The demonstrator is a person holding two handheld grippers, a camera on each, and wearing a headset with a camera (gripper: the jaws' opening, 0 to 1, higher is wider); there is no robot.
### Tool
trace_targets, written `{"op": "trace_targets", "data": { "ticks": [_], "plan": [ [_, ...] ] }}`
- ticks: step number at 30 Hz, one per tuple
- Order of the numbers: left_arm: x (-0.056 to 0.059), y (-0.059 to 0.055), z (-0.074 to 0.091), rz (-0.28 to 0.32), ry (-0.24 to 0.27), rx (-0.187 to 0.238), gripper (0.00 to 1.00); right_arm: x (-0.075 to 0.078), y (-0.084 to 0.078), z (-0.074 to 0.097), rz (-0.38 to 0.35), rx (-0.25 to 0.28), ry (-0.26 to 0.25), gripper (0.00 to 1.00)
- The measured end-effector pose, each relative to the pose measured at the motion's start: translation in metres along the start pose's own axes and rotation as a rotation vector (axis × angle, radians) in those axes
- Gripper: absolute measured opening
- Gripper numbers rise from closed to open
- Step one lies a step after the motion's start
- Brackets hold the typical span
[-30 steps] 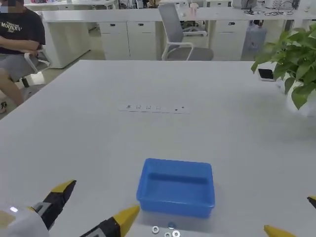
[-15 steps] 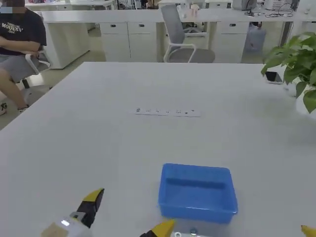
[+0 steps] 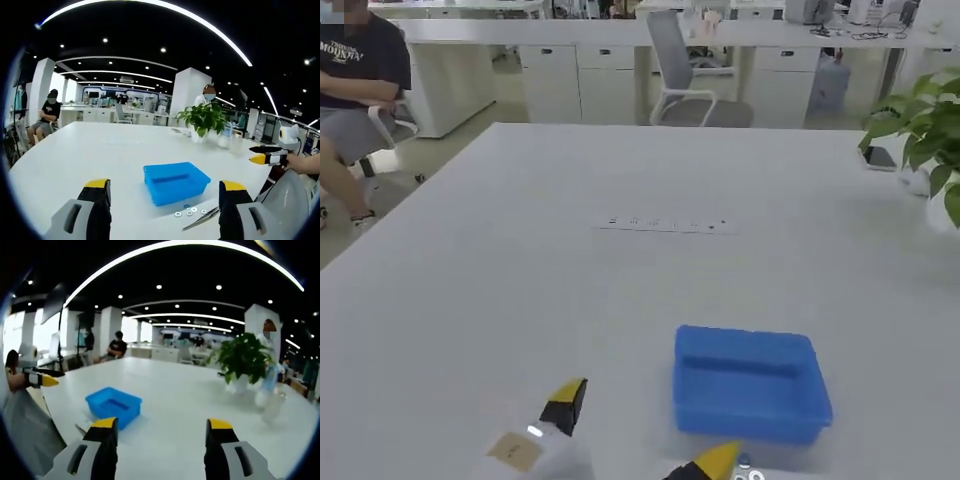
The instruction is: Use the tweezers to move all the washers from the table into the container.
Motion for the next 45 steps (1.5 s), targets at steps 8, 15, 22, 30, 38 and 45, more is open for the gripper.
{"op": "trace_targets", "data": {
  "ticks": [8,15,22,30,38,45],
  "plan": [
    [-0.014,-0.011,0.006,-0.147,0.103,-0.101,0.79,-0.011,-0.012,-0.001,0.015,-0.081,0.077,0.64],
    [-0.011,-0.013,0.007,-0.12,0.087,-0.122,0.7,-0.006,-0.011,0.002,-0.029,-0.058,0.087,0.59],
    [-0.008,-0.013,0.008,-0.084,0.057,-0.135,0.63,-0.009,-0.013,0.002,-0.069,-0.059,0.137,0.6],
    [0.005,-0.027,0.008,0.0,-0.119,-0.248,0.41,-0.023,-0.017,0.002,-0.051,-0.13,0.234,0.47],
    [0.014,-0.034,-0.004,-0.15,-0.269,-0.37,0.33,-0.053,-0.012,-0.011,0.06,-0.176,0.35,0.31],
    [0.036,-0.065,-0.013,-0.302,-0.493,-0.598,0.29,-0.085,-0.021,-0.029,0.14,-0.232,0.441,0.28]
  ]
}}
Point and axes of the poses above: the centre of the closed fingertips' face, and the gripper's own axes: z roughly backward along the fingers, x roughly to its right, y roughly out of its top, the point moved 2 cm from there along z, roughly backward along the fingers, and after that the axes turned 5 degrees about z, right-handed, at the moved point
